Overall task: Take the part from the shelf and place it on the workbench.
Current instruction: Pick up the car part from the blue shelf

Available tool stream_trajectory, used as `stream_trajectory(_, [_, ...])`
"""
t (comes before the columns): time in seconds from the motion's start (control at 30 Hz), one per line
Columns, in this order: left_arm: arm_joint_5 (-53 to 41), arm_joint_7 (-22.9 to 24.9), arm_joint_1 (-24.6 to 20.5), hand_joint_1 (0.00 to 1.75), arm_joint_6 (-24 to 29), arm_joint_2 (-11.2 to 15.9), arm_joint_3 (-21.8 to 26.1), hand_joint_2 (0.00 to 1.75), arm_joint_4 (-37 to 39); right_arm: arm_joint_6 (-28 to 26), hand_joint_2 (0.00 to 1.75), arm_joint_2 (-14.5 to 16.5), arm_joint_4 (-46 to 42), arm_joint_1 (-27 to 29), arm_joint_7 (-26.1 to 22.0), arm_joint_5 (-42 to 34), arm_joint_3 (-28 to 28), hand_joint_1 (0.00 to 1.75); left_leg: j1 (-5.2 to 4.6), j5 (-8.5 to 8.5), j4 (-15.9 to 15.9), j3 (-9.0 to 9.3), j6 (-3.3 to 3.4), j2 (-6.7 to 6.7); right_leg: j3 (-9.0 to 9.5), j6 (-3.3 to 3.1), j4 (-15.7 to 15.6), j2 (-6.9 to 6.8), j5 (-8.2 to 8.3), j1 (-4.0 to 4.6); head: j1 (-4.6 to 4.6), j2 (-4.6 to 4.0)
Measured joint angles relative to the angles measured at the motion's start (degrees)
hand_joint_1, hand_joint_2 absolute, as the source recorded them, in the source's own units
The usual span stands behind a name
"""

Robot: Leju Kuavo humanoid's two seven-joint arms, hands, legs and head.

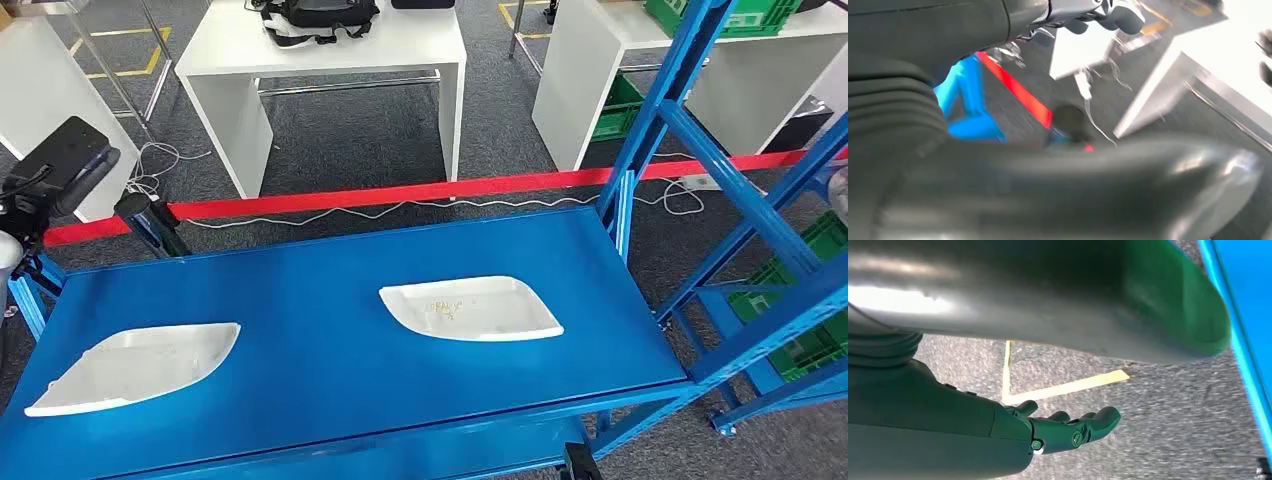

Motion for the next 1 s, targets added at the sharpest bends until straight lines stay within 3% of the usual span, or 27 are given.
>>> stream_trajectory(0.07, [1.2, -1.1, 0.0, 0.00, -2.1, 0.2, 0.1, 1.75, -0.2, 0.0, 0.00, 0.0, 0.0, -0.1, 0.1, 0.1, 0.0, 0.00, 0.07, 0.01, 0.2, 0.35, -0.41, -0.02, 0.22, -0.45, 0.2, 0.01, -0.30, 0.02, -0.05, 0.00])
stream_trajectory(0.13, [3.6, -3.4, 0.0, 0.00, -5.8, 0.5, 0.3, 1.75, -0.6, 0.0, 0.00, 0.1, 0.0, -0.3, 0.1, 0.2, 0.0, 0.00, 0.22, 0.78, 2.5, -0.65, -1.17, 0.06, 0.96, -1.32, 0.1, 0.05, -0.82, -0.10, -0.08, 0.00])
stream_trajectory(0.2, [5.8, -5.5, 0.1, 0.00, -8.7, 0.8, 0.6, 1.75, -0.8, 0.0, 0.00, 0.1, 0.0, -0.6, 0.1, 0.3, 0.0, 0.00, 0.35, 0.89, 8.2, -4.28, -1.79, 0.27, 1.99, -2.16, -0.3, 0.19, -1.42, -0.22, -0.10, 0.00])
stream_trajectory(0.27, [7.4, -7.2, 0.5, 0.00, -10.9, 1.1, 1.0, 1.75, -0.8, 0.0, 0.00, 0.0, 0.0, -0.7, 0.1, 0.5, 0.0, 0.00, 0.44, -2.35, 14.3, -8.55, -2.15, 0.39, 3.04, -2.60, -0.5, 0.43, -2.29, -0.20, -0.13, 0.00])
stream_trajectory(0.3, [8.1, -8.1, 0.9, 0.00, -11.9, 1.3, 1.1, 1.75, -0.8, 0.0, 0.00, 0.0, 0.0, -0.7, 0.1, 0.5, 0.0, 0.00, 0.46, -4.14, 16.0, -10.17, -2.22, 0.41, 3.58, -2.63, -0.5, 0.57, -2.75, -0.16, -0.12, 0.00])
stream_trajectory(0.33, [8.6, -9.0, 1.4, 0.00, -13.0, 1.6, 1.1, 1.75, -1.0, 0.0, 0.00, 0.0, 0.0, -0.6, 0.1, 0.6, 0.0, 0.00, 0.46, -4.76, 16.1, -11.05, -2.18, 0.42, 4.08, -2.61, -0.4, 0.67, -3.19, -0.12, -0.13, 0.00])
stream_trajectory(0.37, [9.1, -9.8, 1.7, 0.00, -14.0, 1.8, 1.1, 1.75, -1.1, 0.0, 0.00, 0.0, 0.0, -0.6, 0.1, 0.7, 0.0, 0.00, 0.45, -3.67, 14.5, -11.13, -2.06, 0.42, 4.55, -2.57, -0.4, 0.77, -3.58, -0.07, -0.13, 0.00])
stream_trajectory(0.4, [9.5, -10.5, 2.0, 0.00, -14.9, 2.1, 1.1, 1.75, -1.4, 0.0, 0.00, 0.0, 0.0, -0.6, 0.1, 0.8, 0.0, 0.00, 0.42, -1.15, 11.4, -10.43, -1.81, 0.43, 4.98, -2.51, -0.3, 0.85, -3.93, 0.00, -0.14, 0.00])
stream_trajectory(0.43, [9.8, -11.1, 2.1, 0.00, -15.4, 2.4, 1.1, 1.31, -1.6, 0.1, 0.00, 0.0, 0.0, -0.6, 0.1, 0.9, 0.0, 0.00, 0.34, 1.99, 7.3, -9.31, -1.41, 0.48, 5.30, -2.43, -0.3, 0.91, -4.21, 0.05, -0.14, 0.00])
stream_trajectory(0.47, [10.0, -11.5, 2.2, 0.00, -15.8, 2.5, 1.1, 0.87, -1.9, 0.1, 0.00, 0.1, 0.0, -0.7, 0.1, 0.9, 0.0, 0.00, 0.15, 4.10, 3.7, -8.34, -1.00, 0.54, 5.50, -2.28, -0.2, 0.97, -4.42, 0.14, -0.14, 0.00])
stream_trajectory(0.53, [10.2, -12.0, 2.3, 0.00, -15.9, 2.7, 1.1, 0.00, -2.3, 0.1, 0.00, 0.1, 0.0, -0.7, 0.1, 1.0, 0.0, 0.00, -0.21, 5.84, 0.0, -7.20, -0.31, 0.67, 5.53, -1.80, -0.1, 1.02, -4.73, 0.27, -0.12, 0.00])
stream_trajectory(0.67, [10.4, -12.2, 3.0, 0.00, -15.9, 2.7, 1.1, 0.00, -3.0, 0.1, 0.00, 0.0, 0.0, -0.7, 0.2, 1.0, 0.0, 0.00, -0.16, 6.81, -0.3, -6.90, -0.50, 0.52, 5.66, -2.16, -0.2, 0.95, -4.89, 0.56, 0.08, 0.00])
stream_trajectory(1.0, [10.7, -12.2, 3.8, 0.00, -15.8, 2.7, 1.0, 0.00, -3.9, 0.1, 0.00, 0.0, 0.0, -0.8, 0.7, 1.0, 0.0, 0.00, -0.29, 6.55, -0.2, -6.85, 0.44, 0.41, 6.19, -1.04, -1.0, 0.87, -4.78, 0.44, 0.09, 0.00])
